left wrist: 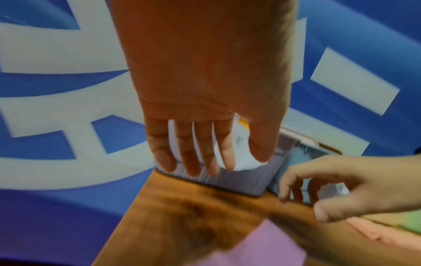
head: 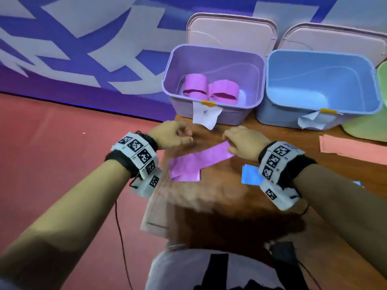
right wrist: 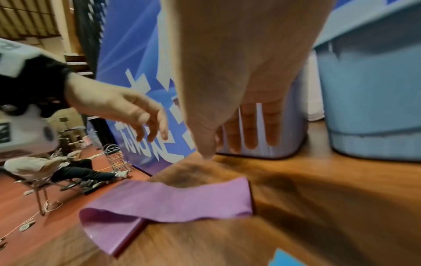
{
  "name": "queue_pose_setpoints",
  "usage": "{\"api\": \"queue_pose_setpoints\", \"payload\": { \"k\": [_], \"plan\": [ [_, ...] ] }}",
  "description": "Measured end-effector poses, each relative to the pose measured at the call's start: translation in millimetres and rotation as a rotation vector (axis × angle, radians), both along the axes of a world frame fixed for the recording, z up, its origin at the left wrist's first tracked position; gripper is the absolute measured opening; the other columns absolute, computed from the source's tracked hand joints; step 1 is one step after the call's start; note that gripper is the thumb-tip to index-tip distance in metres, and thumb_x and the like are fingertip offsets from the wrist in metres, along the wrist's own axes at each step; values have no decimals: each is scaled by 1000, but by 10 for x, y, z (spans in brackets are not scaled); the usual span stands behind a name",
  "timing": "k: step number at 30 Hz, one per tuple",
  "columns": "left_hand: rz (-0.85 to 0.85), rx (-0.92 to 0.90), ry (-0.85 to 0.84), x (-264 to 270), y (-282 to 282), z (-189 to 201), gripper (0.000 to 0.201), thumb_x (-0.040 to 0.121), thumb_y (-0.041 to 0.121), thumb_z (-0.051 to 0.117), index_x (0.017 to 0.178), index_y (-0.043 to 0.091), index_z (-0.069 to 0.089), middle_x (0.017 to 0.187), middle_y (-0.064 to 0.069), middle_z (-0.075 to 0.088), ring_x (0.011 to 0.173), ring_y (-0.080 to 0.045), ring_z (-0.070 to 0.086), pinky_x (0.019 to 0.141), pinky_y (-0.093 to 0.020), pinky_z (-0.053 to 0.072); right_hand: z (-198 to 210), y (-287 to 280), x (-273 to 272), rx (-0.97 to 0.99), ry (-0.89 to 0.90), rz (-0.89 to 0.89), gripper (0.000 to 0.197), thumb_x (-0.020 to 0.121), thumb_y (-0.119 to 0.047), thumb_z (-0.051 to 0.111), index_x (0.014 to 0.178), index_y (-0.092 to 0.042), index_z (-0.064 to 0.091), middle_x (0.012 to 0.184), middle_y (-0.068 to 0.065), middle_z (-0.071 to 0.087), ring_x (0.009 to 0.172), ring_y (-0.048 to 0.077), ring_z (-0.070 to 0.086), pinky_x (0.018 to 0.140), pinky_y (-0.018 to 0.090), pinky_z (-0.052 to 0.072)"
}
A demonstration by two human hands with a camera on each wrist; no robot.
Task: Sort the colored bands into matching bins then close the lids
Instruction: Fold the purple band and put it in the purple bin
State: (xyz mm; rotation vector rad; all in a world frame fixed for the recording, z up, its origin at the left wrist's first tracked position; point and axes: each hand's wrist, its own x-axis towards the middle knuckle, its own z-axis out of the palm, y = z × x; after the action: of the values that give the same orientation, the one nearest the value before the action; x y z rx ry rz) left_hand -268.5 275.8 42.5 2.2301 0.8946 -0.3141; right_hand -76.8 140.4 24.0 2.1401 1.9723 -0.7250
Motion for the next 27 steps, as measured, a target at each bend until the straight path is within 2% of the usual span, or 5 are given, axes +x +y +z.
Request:
{"api": "queue_pose_setpoints", "payload": {
  "k": [5,10,16,22,27],
  "plan": [
    [11,18,213,-133,-383,-424,57,79,30,73,123,2,51,123,-16,56,112,-28,52,91,-27,39,-366,-173,87,-91,113,-102,65,91,-29,55,146,-17,23,152,3,23,133,28,32,106,38,35],
    [171,93,253,-189,-603,-601,47,82,27,67,123,12,50,129,-11,56,116,-28,53,93,-37,43,-493,-243,22,-54,179,-136,67,91,-24,53,148,-20,18,154,-2,20,135,28,25,105,40,35],
    [356,147,57,-3,-829,-411,22,83,20,66,103,12,61,92,-7,62,89,-25,59,76,-30,42,-634,-360,-13,29,399,-354,65,88,-17,60,144,-11,28,141,12,37,128,29,39,106,33,31],
    [278,176,-92,238,-1057,-119,18,81,16,68,98,12,62,75,0,57,71,-20,52,62,-23,31,-686,-499,53,233,926,-852,13,86,-5,60,94,-14,57,76,-5,53,71,12,53,71,21,48],
    [293,272,-190,322,-1152,113,23,82,24,68,103,17,61,81,4,56,74,-18,50,73,-29,42,-423,-604,244,366,1052,-1013,22,89,1,45,93,-16,59,79,-2,60,83,22,60,87,42,53]
  ]
}}
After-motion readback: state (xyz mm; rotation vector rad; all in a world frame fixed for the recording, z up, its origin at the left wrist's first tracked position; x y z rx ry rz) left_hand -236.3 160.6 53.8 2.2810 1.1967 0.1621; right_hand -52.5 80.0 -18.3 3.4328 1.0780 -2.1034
